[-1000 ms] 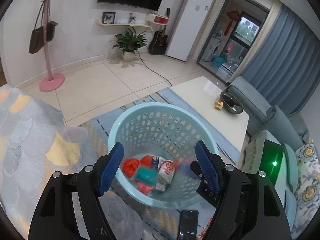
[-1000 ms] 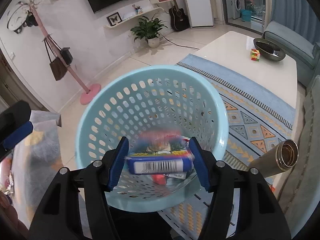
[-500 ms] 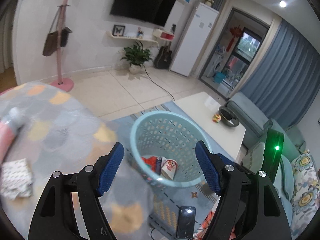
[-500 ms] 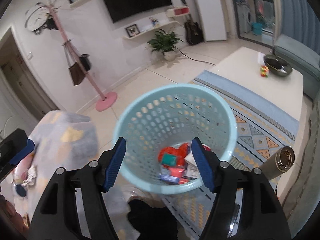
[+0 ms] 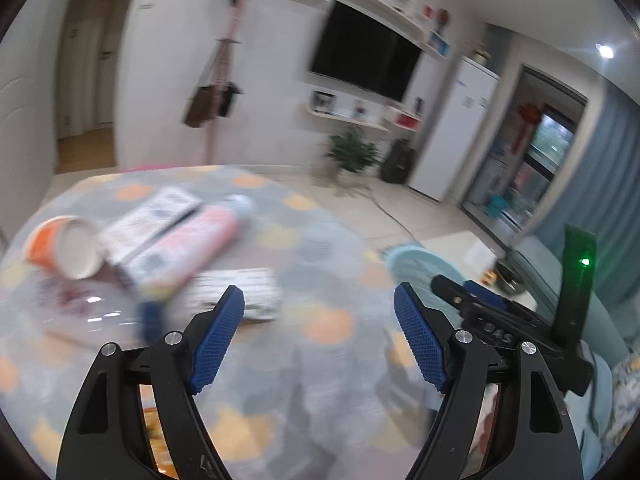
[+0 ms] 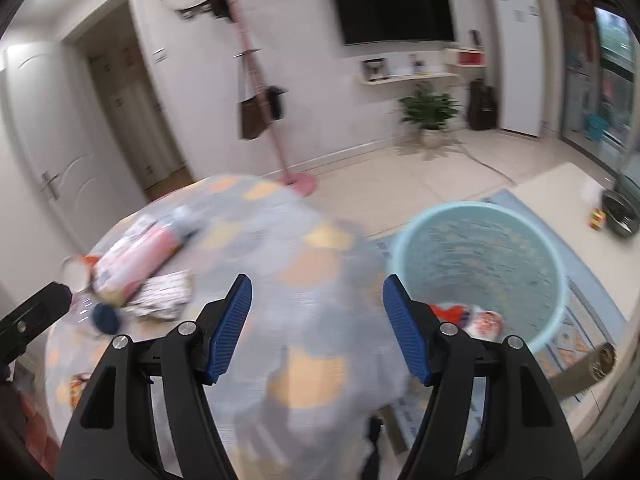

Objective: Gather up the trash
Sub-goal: 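Grasp the clear milk bottle with the left tool while the right tool reaches the patterned paper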

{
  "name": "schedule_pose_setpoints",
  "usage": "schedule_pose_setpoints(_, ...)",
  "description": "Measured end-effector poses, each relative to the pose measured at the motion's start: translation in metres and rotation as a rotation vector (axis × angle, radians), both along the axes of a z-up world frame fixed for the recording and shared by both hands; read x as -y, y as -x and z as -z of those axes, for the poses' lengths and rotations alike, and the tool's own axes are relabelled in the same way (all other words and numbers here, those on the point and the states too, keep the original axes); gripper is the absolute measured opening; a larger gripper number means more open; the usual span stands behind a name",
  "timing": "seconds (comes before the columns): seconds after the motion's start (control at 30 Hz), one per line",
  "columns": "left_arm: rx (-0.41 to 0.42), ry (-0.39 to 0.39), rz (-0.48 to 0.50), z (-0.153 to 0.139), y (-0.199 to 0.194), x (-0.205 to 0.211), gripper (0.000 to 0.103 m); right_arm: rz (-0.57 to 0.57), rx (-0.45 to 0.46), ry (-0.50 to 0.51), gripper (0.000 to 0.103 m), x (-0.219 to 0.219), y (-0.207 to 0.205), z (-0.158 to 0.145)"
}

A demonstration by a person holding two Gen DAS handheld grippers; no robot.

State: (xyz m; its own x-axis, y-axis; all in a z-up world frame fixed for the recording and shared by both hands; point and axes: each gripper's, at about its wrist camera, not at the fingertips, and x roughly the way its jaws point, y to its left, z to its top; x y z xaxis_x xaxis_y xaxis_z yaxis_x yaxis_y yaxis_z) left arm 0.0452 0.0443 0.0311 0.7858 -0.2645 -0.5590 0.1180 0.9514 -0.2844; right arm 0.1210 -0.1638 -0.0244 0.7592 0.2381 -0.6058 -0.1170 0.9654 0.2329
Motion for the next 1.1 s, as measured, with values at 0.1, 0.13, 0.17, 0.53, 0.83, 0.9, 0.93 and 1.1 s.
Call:
schedule_pose_setpoints(0.1, 0.000, -0.003, -0.070, 0.001, 0.009, -0.040, 0.076, -0.057, 0.000, 0.022, 0.068, -0.034, 0.000, -0.001)
schedule_pose_setpoints(0.13, -0.003, -0.003, -0.100, 0.001, 0.011, -0.055, 0.076, -0.073, -0.003, 0.027, 0.070, -0.044, 0.000, 0.000)
schedule_pose_setpoints(0.17, -0.007, -0.004, -0.129, 0.002, 0.014, -0.071, 0.076, -0.093, -0.005, 0.032, 0.074, -0.056, -0.001, 0.001)
schedule_pose_setpoints(0.53, -0.138, 0.037, -0.376, 0.036, 0.007, -0.211, 0.076, -0.288, -0.029, 0.191, 0.075, -0.164, -0.011, 0.025)
schedule_pose_setpoints(0.83, -0.194, 0.131, -0.290, 0.058, -0.015, -0.220, 0.065, -0.381, -0.053, 0.295, 0.075, -0.195, -0.029, 0.041)
schedule_pose_setpoints(0.9, -0.194, 0.119, -0.273, 0.056, -0.011, -0.212, 0.064, -0.403, -0.056, 0.297, 0.063, -0.199, -0.031, 0.043)
schedule_pose_setpoints(0.93, -0.195, 0.111, -0.266, 0.058, -0.008, -0.207, 0.063, -0.410, -0.063, 0.295, 0.057, -0.200, -0.034, 0.044)
schedule_pose_setpoints(1.1, -0.219, 0.139, -0.190, 0.063, 0.009, -0.187, 0.055, -0.418, -0.098, 0.264, 0.019, -0.195, -0.039, 0.046)
